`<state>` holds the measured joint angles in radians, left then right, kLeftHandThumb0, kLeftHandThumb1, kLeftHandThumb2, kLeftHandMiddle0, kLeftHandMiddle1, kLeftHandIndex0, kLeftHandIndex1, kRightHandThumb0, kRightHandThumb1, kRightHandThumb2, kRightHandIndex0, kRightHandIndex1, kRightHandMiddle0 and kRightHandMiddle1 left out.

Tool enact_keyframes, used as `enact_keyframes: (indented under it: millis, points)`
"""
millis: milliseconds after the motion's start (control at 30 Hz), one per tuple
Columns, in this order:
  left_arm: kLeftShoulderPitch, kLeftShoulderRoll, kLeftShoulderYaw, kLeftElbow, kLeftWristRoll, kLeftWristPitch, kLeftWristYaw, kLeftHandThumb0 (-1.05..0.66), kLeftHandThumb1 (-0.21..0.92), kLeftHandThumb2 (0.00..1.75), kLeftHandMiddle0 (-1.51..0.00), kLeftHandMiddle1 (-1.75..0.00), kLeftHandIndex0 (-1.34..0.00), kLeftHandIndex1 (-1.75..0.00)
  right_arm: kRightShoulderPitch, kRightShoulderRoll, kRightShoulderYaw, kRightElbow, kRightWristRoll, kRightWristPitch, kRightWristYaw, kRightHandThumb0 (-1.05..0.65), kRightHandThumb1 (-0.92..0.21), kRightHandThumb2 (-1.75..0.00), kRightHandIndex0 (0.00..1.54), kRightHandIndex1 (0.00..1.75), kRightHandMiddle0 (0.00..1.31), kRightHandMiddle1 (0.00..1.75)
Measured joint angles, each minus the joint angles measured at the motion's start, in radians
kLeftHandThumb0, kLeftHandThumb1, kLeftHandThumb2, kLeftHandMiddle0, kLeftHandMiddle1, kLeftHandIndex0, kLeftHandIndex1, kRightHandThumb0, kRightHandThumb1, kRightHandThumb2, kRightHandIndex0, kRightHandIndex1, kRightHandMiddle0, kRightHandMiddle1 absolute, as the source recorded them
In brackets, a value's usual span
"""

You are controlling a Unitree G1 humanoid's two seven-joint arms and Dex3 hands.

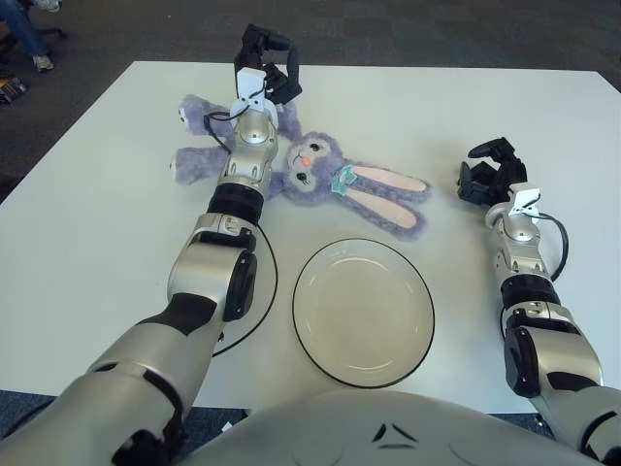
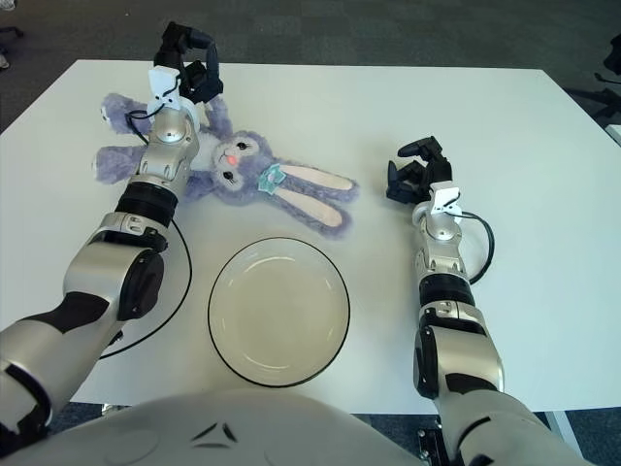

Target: Put the doll into the plate.

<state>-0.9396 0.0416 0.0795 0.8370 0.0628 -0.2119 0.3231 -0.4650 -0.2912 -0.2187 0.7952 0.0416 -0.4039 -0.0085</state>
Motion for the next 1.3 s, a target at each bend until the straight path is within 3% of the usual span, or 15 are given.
enact_keyframes:
  millis: [800,1300]
  points:
    - [-0.060,0.010,0.025,0.200,-0.001,-0.030,0.035,-0.39,0.62,0.93,-0.91,-1.73,-0.38,-1.75,0.014,-0.008,0.006,-0.028,0.006,0.019,0.019,-0.01,-0.35,-1.25,0.70,1.59,0.33,1.74]
    - [-0.070,-0.007,0.035,0.237,-0.022,-0.013,0.006,-0.39,0.65,0.89,-1.03,-1.75,-0.36,-1.75,0.024,-0.008,0.010,-0.055,0.006,0.040,0.019,-0.01,-0.34,-1.25,0.70,1.59,0.33,1.74]
